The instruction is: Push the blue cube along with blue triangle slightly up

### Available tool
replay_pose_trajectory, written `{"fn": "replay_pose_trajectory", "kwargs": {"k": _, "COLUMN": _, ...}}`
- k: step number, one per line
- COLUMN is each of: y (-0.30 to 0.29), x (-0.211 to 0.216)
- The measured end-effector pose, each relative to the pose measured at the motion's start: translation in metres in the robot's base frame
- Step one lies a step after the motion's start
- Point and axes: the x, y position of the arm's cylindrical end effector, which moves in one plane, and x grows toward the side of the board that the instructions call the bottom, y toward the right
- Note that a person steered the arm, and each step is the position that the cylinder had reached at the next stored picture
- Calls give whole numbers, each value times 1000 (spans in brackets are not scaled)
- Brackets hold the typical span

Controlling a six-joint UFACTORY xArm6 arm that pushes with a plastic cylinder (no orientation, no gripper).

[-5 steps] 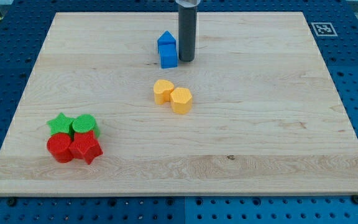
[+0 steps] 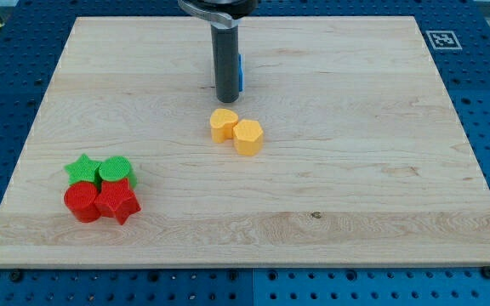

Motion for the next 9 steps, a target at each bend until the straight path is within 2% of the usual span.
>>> {"fn": "replay_pose_trajectory", "kwargs": {"k": 9, "y": 13, "x": -9}}
